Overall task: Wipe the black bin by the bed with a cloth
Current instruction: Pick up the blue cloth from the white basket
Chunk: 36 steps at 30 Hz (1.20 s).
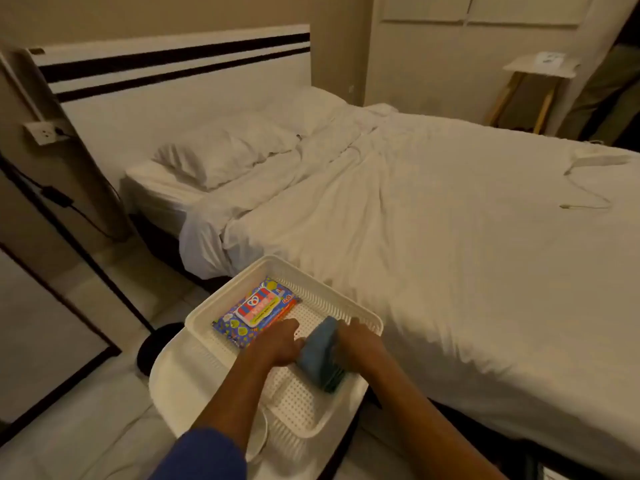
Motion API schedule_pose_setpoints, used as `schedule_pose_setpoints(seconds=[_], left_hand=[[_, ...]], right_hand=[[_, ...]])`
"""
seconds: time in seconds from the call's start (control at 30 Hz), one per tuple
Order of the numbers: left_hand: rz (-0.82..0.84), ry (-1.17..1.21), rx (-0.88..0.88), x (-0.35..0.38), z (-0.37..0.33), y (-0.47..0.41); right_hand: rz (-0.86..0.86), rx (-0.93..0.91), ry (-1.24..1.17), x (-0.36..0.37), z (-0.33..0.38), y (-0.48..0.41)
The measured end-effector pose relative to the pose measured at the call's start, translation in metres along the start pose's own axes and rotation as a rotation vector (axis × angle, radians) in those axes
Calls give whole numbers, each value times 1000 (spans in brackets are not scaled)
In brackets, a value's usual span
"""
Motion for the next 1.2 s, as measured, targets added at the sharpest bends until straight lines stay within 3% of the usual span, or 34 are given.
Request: schedule_pose_setpoints(seconds=[0.23, 0.5, 0.67, 0.93, 1.07, 1.2], left_hand=[[-14, 12, -50, 28, 6, -21], [-71, 232, -135, 34, -3, -40], [-30, 233, -163, 23, 6, -37], [-77, 503, 3, -32, -30, 16], [-144, 591, 152, -68, -84, 64], [-76, 685, 266, -75, -148, 112]], right_hand=[[-98, -13, 165, 18, -2, -22], [-83, 62, -126, 21, -21, -40], [-79, 43, -255, 6, -18, -31], [-185, 1, -585, -71, -20, 24], [-324, -60, -701, -128, -34, 82], [-414, -54, -899, -160, -66, 153]])
Point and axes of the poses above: each hand's wrist, its own y-axis away from the middle knuckle, its own x-axis out of the palm, z = x × y, the point moved 5 cm from there along -y, towards the middle knuckle, and after that the axes turned 1 degree about x, right-handed, at the moved point
